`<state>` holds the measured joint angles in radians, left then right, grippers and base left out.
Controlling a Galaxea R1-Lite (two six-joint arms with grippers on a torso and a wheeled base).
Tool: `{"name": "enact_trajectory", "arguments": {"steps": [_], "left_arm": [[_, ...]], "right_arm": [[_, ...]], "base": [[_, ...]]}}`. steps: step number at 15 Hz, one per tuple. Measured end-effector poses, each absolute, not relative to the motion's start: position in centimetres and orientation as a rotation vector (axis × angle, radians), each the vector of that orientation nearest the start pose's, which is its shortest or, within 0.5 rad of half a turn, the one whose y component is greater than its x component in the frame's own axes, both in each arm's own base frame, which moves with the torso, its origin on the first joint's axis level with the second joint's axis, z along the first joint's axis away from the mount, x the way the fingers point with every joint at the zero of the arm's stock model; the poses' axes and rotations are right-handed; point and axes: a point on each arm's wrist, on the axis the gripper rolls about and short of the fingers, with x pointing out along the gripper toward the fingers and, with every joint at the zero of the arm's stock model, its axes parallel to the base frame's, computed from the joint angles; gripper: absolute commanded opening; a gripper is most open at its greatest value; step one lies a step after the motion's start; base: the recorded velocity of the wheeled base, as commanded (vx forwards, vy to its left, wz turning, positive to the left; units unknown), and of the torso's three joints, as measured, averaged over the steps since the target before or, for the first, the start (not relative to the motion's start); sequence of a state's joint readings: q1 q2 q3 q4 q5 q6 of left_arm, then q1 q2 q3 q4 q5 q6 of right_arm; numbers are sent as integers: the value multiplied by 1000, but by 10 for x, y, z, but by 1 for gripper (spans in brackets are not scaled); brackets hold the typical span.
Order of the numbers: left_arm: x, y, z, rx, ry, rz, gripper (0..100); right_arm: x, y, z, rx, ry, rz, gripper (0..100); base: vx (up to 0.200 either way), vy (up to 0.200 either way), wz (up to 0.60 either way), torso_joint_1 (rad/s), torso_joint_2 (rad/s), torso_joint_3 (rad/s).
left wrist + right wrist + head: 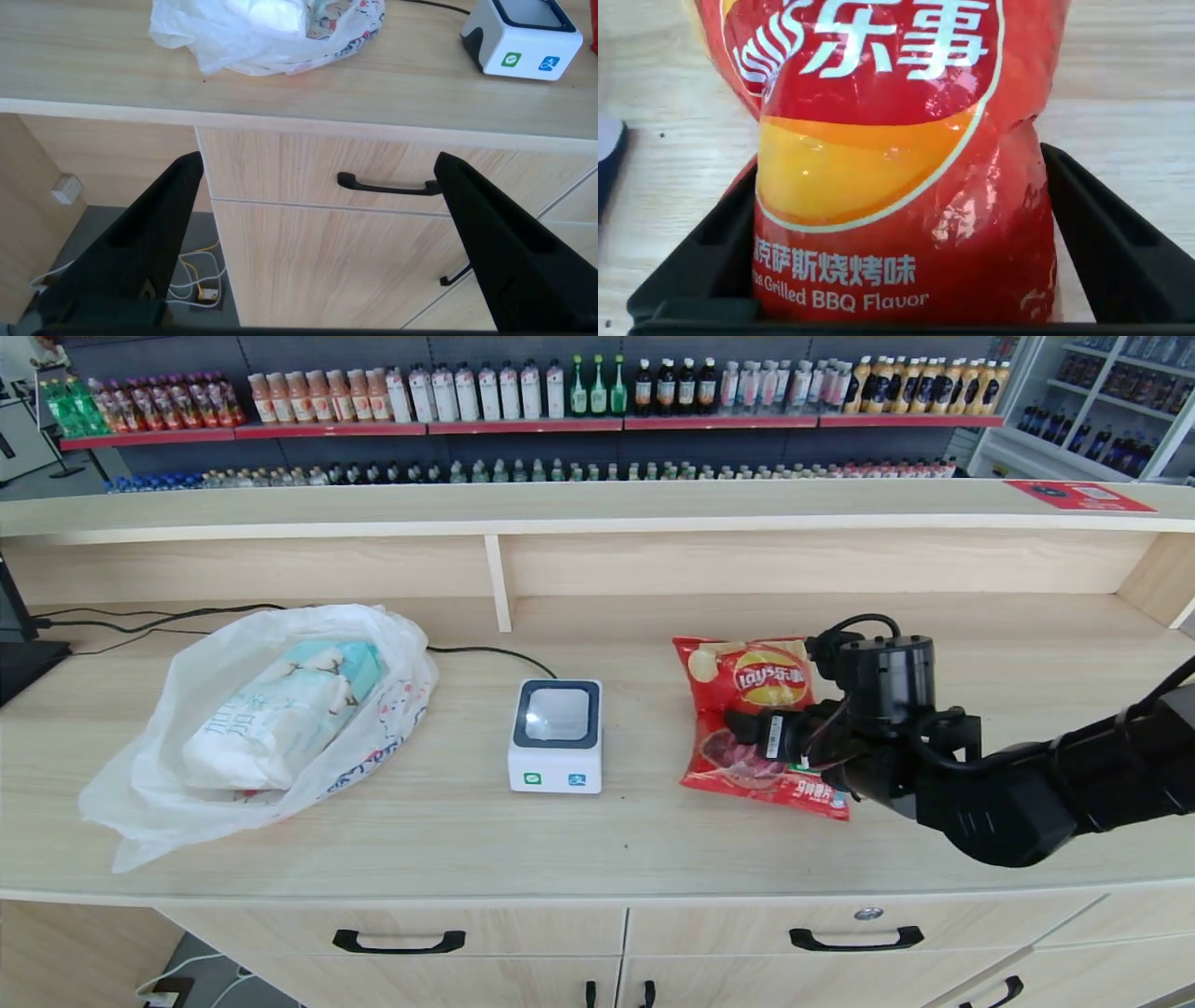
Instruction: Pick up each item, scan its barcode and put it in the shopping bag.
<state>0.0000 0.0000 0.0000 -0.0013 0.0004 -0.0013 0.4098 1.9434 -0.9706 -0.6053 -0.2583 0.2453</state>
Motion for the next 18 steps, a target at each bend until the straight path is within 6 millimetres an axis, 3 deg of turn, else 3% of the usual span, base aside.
{"name": "enact_trajectory", "arguments": {"steps": [6, 12, 13, 18], "left_arm": [[-23, 0, 76, -1, -1, 1, 100], [-23, 0, 76, -1, -1, 1, 100], [-23, 0, 76, -1, -1, 1, 100], [-23, 0, 76, -1, -1, 1, 100]], "right_arm": [[326, 99, 153, -46, 415, 138, 100], [332, 105, 161, 17, 393, 146, 100], [336, 108, 164, 41, 378, 145, 0], [339, 112, 157, 67, 390, 148, 0]], "base": [[0, 0, 0, 0, 0, 0], [0, 0, 0, 0, 0, 0], [0, 0, 0, 0, 0, 0], [0, 0, 0, 0, 0, 0]]}}
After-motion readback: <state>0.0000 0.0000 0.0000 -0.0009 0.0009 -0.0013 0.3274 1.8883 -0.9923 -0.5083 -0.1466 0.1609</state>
